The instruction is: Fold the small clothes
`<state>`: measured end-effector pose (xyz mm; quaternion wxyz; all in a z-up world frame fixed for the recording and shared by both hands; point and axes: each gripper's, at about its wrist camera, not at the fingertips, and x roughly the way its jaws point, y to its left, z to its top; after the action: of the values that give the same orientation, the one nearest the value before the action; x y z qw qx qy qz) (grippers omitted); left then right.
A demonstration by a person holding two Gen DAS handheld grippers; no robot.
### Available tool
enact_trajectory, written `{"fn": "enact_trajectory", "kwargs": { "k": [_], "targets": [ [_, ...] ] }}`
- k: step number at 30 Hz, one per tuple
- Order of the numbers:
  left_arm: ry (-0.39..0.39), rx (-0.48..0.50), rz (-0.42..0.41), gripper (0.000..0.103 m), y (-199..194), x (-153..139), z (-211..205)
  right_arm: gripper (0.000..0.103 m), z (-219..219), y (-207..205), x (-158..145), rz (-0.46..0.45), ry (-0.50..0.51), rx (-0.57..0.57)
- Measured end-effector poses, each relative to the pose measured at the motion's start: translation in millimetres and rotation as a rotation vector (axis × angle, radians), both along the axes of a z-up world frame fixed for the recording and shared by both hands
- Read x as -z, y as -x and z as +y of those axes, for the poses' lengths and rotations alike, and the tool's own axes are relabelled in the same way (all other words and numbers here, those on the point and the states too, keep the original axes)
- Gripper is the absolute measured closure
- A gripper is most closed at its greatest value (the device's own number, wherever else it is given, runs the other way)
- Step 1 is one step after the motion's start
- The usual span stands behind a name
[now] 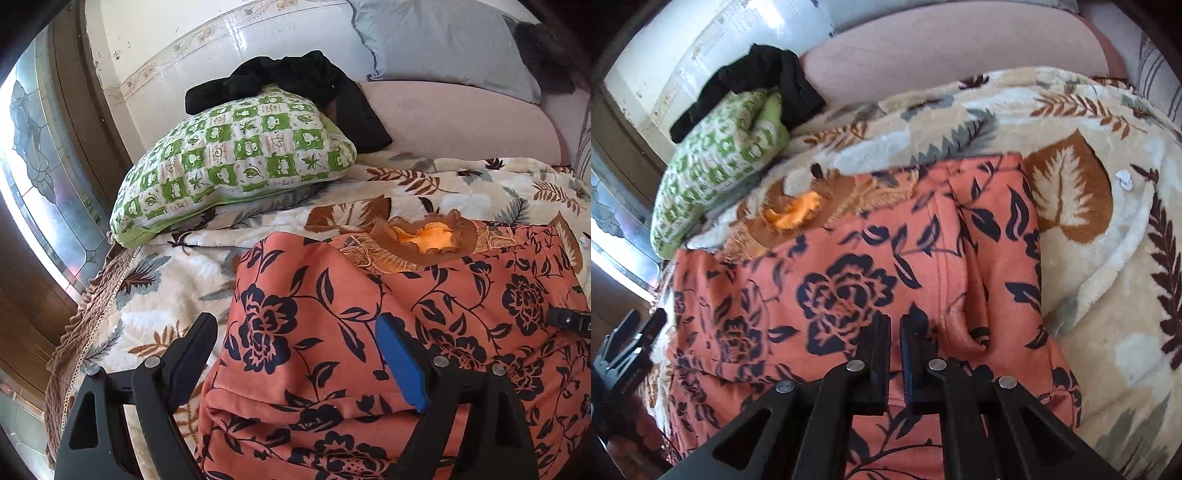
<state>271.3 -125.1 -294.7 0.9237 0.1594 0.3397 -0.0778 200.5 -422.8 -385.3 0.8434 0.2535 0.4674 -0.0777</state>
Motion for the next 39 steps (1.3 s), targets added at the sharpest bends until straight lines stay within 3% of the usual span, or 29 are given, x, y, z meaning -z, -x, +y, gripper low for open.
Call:
{"fn": "enact_trajectory", "kwargs": {
  "k": [5, 9, 11, 14, 18, 23, 27, 39],
  "targets": [
    [0.028, -0.017, -0.002, 0.015, -1.5, -4.3, 5.6, 0.095, -1.5, 6.7, -3.8, -0.040, -0.037, 0.011],
    [0.053, -0.037, -0.003, 0.015, -3.8, -8.1, 12.4, 0.095, 3.7, 15.3, -20.6, -0.139, 0.021, 0.034],
    [0.065, -0.040, 0.000, 0.015, -4.6, -9.0, 14.5, 0.095, 1.7, 15.4, -21.4, -0.146, 0.034, 0.056],
    [0.071, -0.039, 0.003, 0.015, -4.6, -8.8, 15.2, 0.071, -5.4, 3.2, 3.2, -0.051, -0.013, 0.046],
    [0.078, -0.036, -0.002, 0.015, -3.9, -10.2, 15.4, 0.071, 4.7, 5.8, -8.9, -0.081, 0.035, 0.034],
    [0.099, -0.027, -0.003, 0.015, -3.2, -12.0, 15.7, 0.071, 24.3, 17.0, -37.8, -0.210, 0.104, -0.001],
    [0.098, -0.024, -0.001, 0.015, -3.2, -11.7, 14.3, 0.071, 33.0, 22.9, -51.9, -0.263, 0.135, -0.018],
    [0.117, -0.023, -0.012, 0.015, -1.4, -17.0, 15.4, 0.071, 39.3, 25.7, -58.6, -0.282, 0.146, -0.045]
  ]
}}
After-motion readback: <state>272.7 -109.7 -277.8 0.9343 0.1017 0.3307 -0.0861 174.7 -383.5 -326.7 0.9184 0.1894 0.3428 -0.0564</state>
